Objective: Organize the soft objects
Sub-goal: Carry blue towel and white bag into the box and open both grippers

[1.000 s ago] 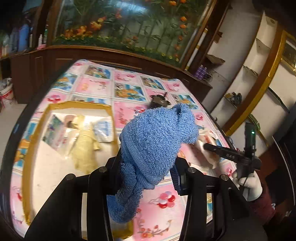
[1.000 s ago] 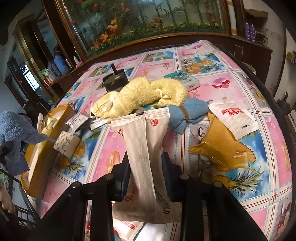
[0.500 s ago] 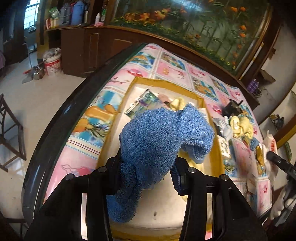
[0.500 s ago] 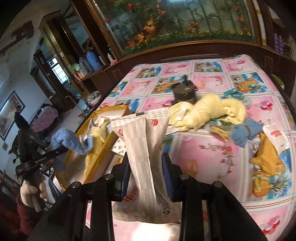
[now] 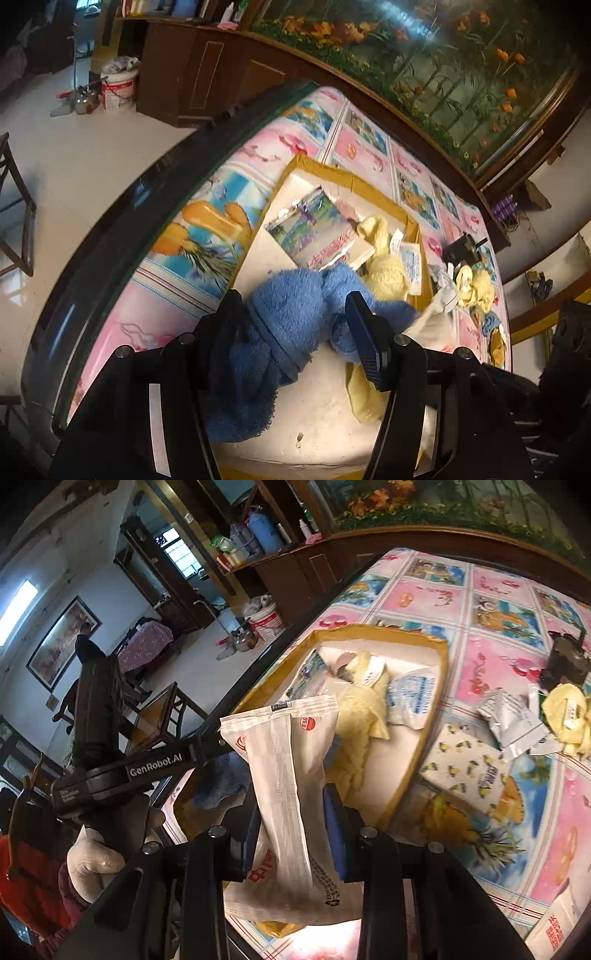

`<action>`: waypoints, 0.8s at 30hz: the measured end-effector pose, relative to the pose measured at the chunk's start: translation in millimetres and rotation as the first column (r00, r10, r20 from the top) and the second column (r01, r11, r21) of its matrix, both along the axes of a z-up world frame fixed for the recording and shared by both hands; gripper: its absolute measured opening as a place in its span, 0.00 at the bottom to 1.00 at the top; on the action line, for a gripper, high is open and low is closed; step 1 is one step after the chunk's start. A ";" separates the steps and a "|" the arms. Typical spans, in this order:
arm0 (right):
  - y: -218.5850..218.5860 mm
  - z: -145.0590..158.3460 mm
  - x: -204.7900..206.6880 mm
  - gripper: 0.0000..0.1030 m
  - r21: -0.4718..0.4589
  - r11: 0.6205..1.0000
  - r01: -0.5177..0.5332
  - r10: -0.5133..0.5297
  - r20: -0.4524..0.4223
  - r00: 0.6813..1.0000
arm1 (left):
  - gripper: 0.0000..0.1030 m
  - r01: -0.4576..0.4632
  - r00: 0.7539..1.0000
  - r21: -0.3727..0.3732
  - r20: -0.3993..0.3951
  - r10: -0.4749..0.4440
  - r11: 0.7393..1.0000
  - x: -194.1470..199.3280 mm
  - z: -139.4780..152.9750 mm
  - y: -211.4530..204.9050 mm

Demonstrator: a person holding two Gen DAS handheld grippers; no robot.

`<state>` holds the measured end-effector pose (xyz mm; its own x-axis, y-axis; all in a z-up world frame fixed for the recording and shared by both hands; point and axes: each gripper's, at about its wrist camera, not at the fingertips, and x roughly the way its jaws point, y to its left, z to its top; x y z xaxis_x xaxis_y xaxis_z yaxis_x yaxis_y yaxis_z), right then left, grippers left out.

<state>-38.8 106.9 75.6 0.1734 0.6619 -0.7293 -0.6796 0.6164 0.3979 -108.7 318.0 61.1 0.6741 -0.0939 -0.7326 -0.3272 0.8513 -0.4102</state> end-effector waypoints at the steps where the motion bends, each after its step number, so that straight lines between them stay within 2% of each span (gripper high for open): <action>1: 5.1 -4.0 -0.4 0.31 -0.010 1.000 -0.010 0.010 0.001 1.000 | 0.57 -0.003 1.000 0.017 0.028 0.003 1.000 -3.1 8.1 -1.0; 5: 30.2 -20.0 2.8 0.31 -0.058 0.998 -0.030 0.028 -0.024 0.999 | 0.57 -0.046 0.988 0.116 0.149 0.028 0.992 -28.8 42.2 -10.2; 9: 50.1 -34.1 -0.6 0.34 -0.148 0.988 -0.046 0.046 -0.004 0.999 | 0.57 -0.052 0.981 0.128 0.194 0.026 0.990 -41.6 50.0 -16.9; 15: 24.9 -9.7 -10.1 0.37 -0.071 0.996 -0.045 0.049 0.045 0.998 | 0.57 -0.026 0.980 0.127 0.198 0.000 0.992 -40.0 51.9 -34.7; 17: 6.4 2.0 -11.7 0.39 -0.039 0.999 -0.026 0.029 0.081 0.996 | 0.57 -0.023 0.973 0.138 0.230 -0.009 0.990 -41.6 57.4 -46.0; 20: -29.4 17.8 -10.2 0.39 0.014 0.999 0.032 -0.033 0.124 0.992 | 0.57 -0.037 0.948 0.218 0.318 -0.035 0.975 -52.2 75.8 -72.8; 21: -48.9 22.6 -8.5 0.39 0.036 0.997 0.065 -0.069 0.137 0.988 | 0.61 -0.035 0.934 0.243 0.352 -0.055 0.969 -55.8 82.8 -83.7; 22: -63.2 25.3 -7.4 0.39 0.053 0.994 0.091 -0.098 0.144 0.985 | 0.79 -0.025 0.923 0.260 0.376 -0.077 0.965 -58.3 88.0 -91.4; 24: -100.6 30.0 0.2 0.41 0.092 0.982 0.167 -0.180 0.148 0.972 | 0.98 0.032 0.904 0.269 0.403 -0.143 0.963 -58.4 94.9 -109.2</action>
